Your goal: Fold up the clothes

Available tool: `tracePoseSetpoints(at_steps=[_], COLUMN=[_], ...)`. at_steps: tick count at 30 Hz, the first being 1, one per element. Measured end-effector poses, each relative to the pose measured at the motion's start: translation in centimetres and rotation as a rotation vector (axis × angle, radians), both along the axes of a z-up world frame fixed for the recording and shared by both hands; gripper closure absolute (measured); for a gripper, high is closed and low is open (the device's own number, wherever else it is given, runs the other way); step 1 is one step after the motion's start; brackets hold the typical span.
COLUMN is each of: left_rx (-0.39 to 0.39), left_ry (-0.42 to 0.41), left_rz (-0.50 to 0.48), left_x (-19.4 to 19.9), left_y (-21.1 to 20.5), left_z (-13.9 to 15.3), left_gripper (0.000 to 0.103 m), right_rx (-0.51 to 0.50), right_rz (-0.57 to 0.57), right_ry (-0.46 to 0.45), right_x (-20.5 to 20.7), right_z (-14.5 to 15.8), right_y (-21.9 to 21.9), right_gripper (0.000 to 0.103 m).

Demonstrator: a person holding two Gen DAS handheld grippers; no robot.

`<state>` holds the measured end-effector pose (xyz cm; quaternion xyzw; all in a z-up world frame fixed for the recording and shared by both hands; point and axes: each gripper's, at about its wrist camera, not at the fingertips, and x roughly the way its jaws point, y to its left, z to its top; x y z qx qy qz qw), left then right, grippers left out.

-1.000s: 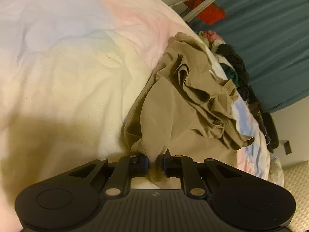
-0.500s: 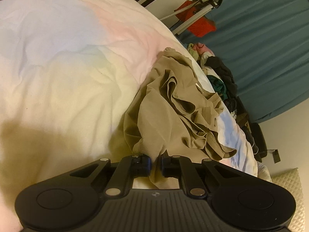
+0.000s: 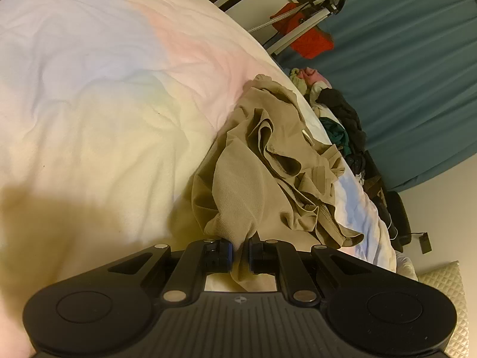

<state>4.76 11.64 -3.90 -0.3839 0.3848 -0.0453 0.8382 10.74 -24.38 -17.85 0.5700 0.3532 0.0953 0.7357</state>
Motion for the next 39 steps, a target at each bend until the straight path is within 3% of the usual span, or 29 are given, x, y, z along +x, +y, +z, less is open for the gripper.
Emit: tracePoseSetpoints(at_steps=[3, 7, 8, 9, 19, 29, 39], left_rx=[0.0, -0.005, -0.007, -0.008, -0.031, -0.065, -0.164], left_ry=[0.003, 0.012, 0.014, 0.014, -0.101, -0.254, -0.283], left_rz=[0.0, 0.005, 0.007, 0.007, -0.017, -0.099, -0.101], left_x=[0.0, 0.0, 0.0, 0.0, -1.2, -6.9, -17.5], left_y=[0.0, 0.1, 0.1, 0.0, 0.5, 0.6, 1.0], left_z=[0.0, -0.2, -0.2, -0.2, 2.6, 7.1, 10.1], left_gripper=[0.093, 0.093, 0.093, 0.093, 0.094, 0.095, 0.094], right_rx=[0.027, 0.042, 0.047, 0.044, -0.017, -0.026, -0.05], right_rz=[0.034, -0.018, -0.029, -0.031, -0.03, -0.027, -0.047], right_ry=[0.009, 0.007, 0.0, -0.009, -0.171, -0.282, -0.392], right_x=[-0.1, -0.1, -0.1, 0.0, -1.0, -5.3, -16.5], right_z=[-0.2, -0.7, -0.8, -0.7, 3.6, 8.3, 10.4], right_y=[0.6, -0.1, -0.3, -0.3, -0.5, -2.1, -2.3], right_gripper=[0.067, 0.068, 0.073, 0.091, 0.094, 0.094, 0.094])
